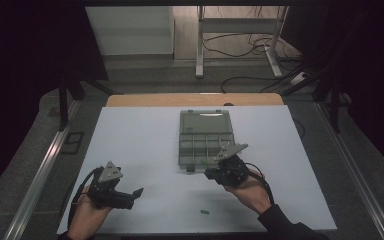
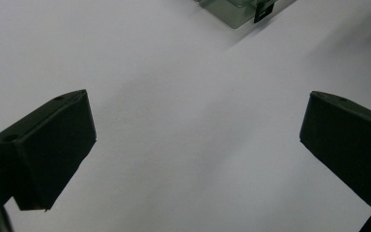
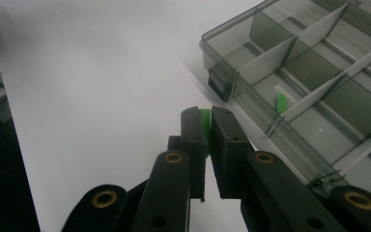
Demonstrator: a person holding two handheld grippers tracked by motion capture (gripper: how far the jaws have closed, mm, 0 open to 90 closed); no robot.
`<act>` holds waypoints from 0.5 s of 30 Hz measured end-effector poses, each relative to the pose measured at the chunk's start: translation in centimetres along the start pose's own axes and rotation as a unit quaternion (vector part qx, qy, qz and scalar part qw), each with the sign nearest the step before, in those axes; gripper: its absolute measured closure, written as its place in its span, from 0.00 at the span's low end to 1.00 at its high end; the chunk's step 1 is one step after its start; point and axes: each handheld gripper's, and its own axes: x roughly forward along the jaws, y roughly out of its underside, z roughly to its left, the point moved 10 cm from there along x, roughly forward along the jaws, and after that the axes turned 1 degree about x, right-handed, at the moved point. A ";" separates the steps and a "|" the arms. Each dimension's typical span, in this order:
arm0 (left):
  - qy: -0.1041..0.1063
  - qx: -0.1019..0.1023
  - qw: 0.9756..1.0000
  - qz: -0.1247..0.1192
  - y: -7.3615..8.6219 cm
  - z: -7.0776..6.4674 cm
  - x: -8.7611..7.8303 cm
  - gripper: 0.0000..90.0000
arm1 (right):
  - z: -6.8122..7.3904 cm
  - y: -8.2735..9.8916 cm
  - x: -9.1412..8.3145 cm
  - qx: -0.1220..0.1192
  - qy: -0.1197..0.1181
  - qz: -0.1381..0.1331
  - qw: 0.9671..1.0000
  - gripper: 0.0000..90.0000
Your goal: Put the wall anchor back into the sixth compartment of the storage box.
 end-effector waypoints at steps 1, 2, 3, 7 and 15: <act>0.000 0.001 1.000 0.000 0.0 0.0 0.0 0.00 | -0.1 -0.1 0.0 0.001 0.000 -0.001 1.000 0.94; -0.001 0.001 1.000 0.000 0.0 0.0 0.0 0.00 | -0.1 -0.2 0.0 0.002 0.000 -0.002 1.000 0.94; -0.001 0.000 1.000 0.000 0.0 0.0 0.0 0.00 | -0.2 -0.2 0.0 0.004 0.000 -0.003 1.000 0.94; -0.001 0.000 1.000 -0.001 0.0 0.0 0.0 0.00 | -0.5 -0.5 0.0 0.008 0.000 -0.006 1.000 0.94; 0.000 0.000 1.000 0.000 0.0 0.0 0.0 0.00 | -1.4 -1.2 0.1 0.012 0.005 -0.011 1.000 0.94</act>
